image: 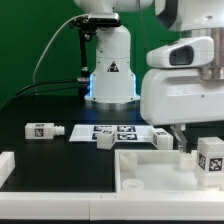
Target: Assemble square table
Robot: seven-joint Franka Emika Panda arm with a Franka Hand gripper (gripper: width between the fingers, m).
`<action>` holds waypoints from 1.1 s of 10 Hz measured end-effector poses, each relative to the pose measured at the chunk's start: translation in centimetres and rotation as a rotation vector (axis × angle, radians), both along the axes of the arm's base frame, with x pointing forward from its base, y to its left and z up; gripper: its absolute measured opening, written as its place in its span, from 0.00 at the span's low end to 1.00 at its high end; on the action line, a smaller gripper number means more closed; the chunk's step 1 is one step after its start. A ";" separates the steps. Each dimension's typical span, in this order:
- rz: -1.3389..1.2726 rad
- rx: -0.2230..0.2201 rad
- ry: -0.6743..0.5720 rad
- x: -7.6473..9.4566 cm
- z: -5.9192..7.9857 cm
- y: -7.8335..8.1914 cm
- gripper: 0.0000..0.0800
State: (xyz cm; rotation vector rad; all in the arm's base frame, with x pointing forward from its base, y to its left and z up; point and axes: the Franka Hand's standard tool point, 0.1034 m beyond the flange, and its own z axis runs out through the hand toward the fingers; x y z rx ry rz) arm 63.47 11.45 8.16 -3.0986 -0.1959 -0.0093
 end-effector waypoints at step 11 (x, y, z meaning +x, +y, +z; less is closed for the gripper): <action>-1.052 0.070 0.001 0.3 -0.3 -0.1 0.36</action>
Offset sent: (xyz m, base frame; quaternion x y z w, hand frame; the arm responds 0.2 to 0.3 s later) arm 0.0000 0.0000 0.0000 0.0000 0.0000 0.1296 0.9916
